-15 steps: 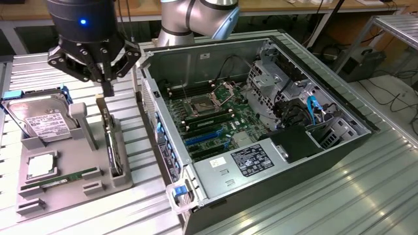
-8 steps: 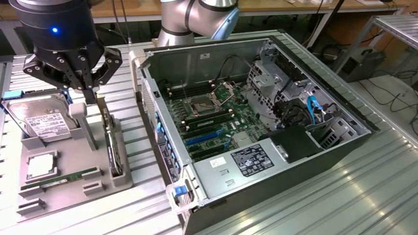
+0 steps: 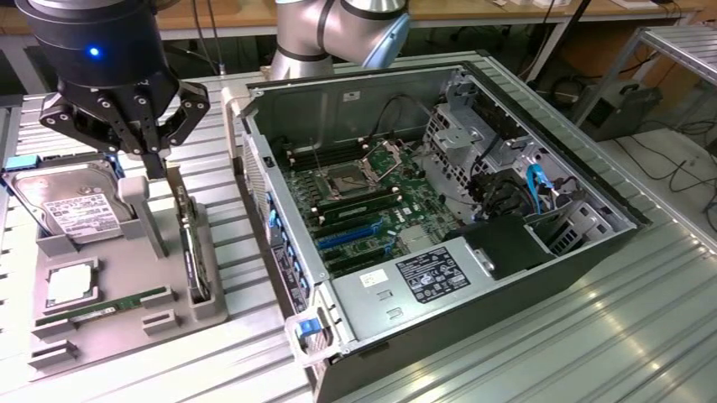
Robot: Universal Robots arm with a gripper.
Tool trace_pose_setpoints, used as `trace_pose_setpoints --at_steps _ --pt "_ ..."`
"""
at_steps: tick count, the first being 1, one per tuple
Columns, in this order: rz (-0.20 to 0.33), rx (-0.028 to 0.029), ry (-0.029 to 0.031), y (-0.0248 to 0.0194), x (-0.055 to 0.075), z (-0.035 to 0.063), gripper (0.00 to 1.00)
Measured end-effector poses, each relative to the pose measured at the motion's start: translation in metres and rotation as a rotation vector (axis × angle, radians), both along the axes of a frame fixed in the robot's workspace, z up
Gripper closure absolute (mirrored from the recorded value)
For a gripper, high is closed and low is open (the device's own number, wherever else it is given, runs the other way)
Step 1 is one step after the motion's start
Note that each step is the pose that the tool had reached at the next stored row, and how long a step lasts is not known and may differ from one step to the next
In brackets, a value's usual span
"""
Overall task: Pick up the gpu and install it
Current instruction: 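Pick up the gpu and move the gpu toward the slot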
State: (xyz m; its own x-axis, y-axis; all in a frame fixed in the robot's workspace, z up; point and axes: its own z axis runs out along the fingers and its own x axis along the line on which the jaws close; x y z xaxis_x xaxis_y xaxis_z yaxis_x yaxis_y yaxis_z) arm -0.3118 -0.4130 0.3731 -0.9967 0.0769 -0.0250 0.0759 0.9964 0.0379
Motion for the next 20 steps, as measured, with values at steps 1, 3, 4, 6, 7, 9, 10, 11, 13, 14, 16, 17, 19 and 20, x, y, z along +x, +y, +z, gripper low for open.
trace_pose_setpoints --at_steps 1,3,4,6,7,9,10,11,13,14,16,17,19,20 --pt "0.0 0.0 0.0 0.0 0.0 0.0 0.89" --pt "0.0 0.0 0.0 0.0 0.0 0.0 0.89" --pt "0.0 0.0 0.0001 0.0 0.0 0.0 0.89" --pt "0.0 0.0 0.0 0.0 0.0 0.0 0.89" --pt "0.0 0.0 0.0 0.0 0.0 0.0 0.89" --pt "0.0 0.0 0.0 0.0 0.0 0.0 0.83" --pt "0.0 0.0 0.0 0.0 0.0 0.0 0.83" --pt "0.0 -0.0001 0.0 0.0 0.0 0.0 0.76" --pt "0.0 0.0001 -0.0002 0.0 0.0 -0.0006 0.64" --pt "0.0 0.0001 -0.0004 -0.0001 0.0 -0.0012 0.64" --pt "-0.001 0.0 -0.001 -0.0003 0.0 -0.0036 0.64" --pt "-0.001 0.0 -0.002 -0.0005 0.0 -0.0074 0.64" --pt "-0.002 -0.0001 -0.0026 -0.0006 0.0 -0.0118 0.64" --pt "-0.002 0.0 -0.0028 -0.0007 0.0 -0.0148 0.64"
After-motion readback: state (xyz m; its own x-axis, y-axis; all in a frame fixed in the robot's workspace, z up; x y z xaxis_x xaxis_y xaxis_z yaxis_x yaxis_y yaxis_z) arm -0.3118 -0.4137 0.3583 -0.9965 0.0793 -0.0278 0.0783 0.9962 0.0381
